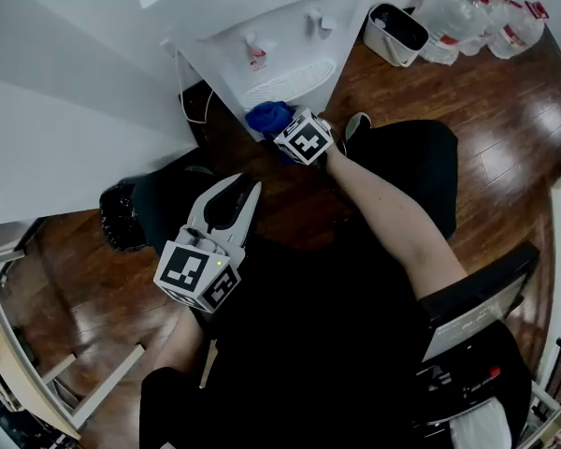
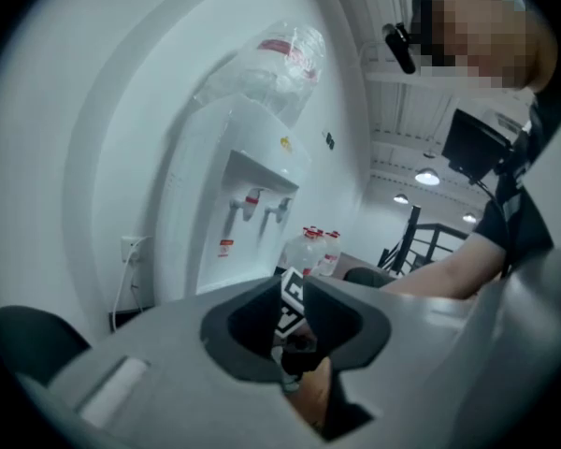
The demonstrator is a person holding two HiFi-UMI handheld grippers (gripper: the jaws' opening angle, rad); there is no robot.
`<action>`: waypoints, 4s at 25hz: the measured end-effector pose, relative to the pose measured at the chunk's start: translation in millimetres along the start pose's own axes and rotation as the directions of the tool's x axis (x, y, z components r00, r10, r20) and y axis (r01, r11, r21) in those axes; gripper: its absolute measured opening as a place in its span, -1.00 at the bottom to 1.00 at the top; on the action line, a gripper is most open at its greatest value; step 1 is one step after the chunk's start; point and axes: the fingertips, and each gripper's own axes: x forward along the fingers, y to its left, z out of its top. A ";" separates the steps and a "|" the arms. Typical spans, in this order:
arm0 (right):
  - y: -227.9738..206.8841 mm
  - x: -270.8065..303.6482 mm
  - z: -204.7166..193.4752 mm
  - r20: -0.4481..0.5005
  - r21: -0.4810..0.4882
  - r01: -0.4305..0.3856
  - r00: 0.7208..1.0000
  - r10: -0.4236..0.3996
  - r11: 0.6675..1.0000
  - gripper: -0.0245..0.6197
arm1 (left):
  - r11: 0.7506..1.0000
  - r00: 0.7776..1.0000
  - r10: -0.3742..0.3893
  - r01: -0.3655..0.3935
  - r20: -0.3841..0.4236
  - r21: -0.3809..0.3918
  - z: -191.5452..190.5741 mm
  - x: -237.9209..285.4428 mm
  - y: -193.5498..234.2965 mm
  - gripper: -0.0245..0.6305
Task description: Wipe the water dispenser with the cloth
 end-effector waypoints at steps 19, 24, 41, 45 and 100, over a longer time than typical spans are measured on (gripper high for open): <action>-197.7 -71.6 -86.1 -0.144 0.181 0.367 0.928 -0.345 0.912 -0.44 | 0.951 0.931 -0.246 0.286 -0.269 0.118 -98.7 155.7 5.5 -0.72; -105.6 -33.1 -46.2 -0.037 0.067 0.200 0.979 -0.198 0.977 -0.44 | 0.994 0.951 -0.087 0.101 -0.298 0.031 -110.4 148.0 62.7 -0.72; -25.2 15.5 -9.7 0.006 -0.059 -0.010 1.000 0.011 0.998 -0.44 | 1.000 0.997 0.011 -0.010 -0.082 0.007 -22.5 94.2 85.8 -0.72; -111.1 4.3 -63.7 -0.026 0.054 0.137 0.990 -0.136 0.989 -0.44 | 0.993 0.994 -0.091 0.085 -0.065 -0.082 -43.3 112.4 62.5 -0.72; 60.9 172.5 -81.2 -0.249 -0.146 -0.089 0.967 0.051 0.985 -0.44 | 0.980 0.972 0.107 -0.139 -0.210 -0.144 -123.9 81.3 134.8 -0.72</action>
